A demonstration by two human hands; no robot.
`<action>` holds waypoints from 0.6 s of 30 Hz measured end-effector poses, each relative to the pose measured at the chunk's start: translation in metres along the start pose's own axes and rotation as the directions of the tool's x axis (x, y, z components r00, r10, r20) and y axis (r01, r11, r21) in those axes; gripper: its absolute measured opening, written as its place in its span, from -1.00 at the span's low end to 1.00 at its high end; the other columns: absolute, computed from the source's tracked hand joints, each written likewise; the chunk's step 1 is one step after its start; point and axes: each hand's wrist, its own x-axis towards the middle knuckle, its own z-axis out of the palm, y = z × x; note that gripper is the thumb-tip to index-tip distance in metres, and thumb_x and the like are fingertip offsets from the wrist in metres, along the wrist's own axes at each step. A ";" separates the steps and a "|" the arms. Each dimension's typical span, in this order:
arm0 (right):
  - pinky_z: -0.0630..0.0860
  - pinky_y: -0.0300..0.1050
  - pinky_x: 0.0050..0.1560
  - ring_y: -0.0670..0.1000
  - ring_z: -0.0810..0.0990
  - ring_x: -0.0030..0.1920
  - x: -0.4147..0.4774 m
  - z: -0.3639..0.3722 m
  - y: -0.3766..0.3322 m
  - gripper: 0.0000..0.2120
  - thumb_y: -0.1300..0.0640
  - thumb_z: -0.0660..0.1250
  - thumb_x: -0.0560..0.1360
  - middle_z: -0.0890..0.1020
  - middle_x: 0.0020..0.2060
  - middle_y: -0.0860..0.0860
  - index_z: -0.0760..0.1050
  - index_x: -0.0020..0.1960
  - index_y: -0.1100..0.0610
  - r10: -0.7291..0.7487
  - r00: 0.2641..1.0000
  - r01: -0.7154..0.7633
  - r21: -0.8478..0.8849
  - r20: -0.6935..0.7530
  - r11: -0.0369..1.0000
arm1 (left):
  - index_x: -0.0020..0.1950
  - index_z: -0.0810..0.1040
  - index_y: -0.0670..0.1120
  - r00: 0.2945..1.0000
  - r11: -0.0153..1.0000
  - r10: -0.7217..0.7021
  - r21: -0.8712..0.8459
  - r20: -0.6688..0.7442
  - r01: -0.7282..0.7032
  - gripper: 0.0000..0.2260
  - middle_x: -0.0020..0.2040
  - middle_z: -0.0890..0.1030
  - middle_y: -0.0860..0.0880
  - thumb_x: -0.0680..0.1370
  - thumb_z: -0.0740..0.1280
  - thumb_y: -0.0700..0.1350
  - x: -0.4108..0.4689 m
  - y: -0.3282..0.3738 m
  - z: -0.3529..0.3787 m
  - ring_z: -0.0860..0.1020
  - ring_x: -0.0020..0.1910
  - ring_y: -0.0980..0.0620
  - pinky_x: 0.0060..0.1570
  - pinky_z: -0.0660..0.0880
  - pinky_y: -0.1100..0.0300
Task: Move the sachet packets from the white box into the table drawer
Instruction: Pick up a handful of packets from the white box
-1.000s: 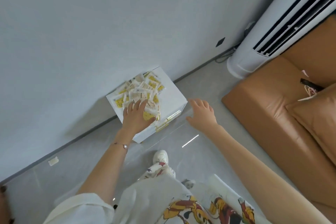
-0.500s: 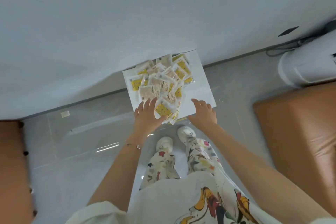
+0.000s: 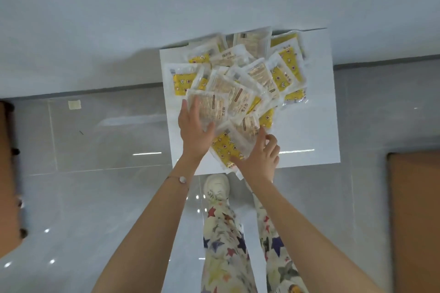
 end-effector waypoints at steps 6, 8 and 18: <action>0.23 0.01 0.28 0.12 0.29 0.25 0.010 -0.001 0.014 -0.36 -0.01 0.52 0.35 0.32 0.26 0.05 0.34 0.34 0.06 -0.086 0.987 0.102 0.117 -0.138 0.988 | 0.58 0.06 0.03 0.992 0.966 0.107 0.244 -0.061 -0.089 -0.20 0.52 0.17 -0.13 0.47 0.45 -0.01 0.024 0.009 0.002 0.16 0.45 -0.18 0.33 0.25 -0.15; 0.21 -0.01 0.25 0.11 0.32 0.24 0.016 -0.009 0.020 -0.46 0.03 0.49 0.38 0.42 0.23 0.02 0.41 0.29 0.09 -0.086 0.986 0.108 0.151 -0.145 0.983 | 0.57 0.08 0.04 0.992 0.977 0.115 0.188 -0.056 -0.103 -0.15 0.47 0.19 -0.17 0.42 0.51 0.00 0.027 0.015 0.002 0.20 0.39 -0.20 0.33 0.24 -0.10; 0.38 -0.38 -0.47 -0.16 0.48 -0.38 0.034 -0.059 0.050 -0.75 0.11 0.46 0.42 0.53 -0.32 -0.10 0.37 -0.14 -0.02 0.083 0.996 -0.047 0.585 -0.035 0.810 | 0.48 0.25 -0.01 0.985 0.911 0.164 0.391 -0.049 -0.132 -0.07 0.42 0.22 -0.17 0.22 0.55 0.27 0.039 0.034 0.007 0.18 0.42 -0.18 0.35 0.15 -0.08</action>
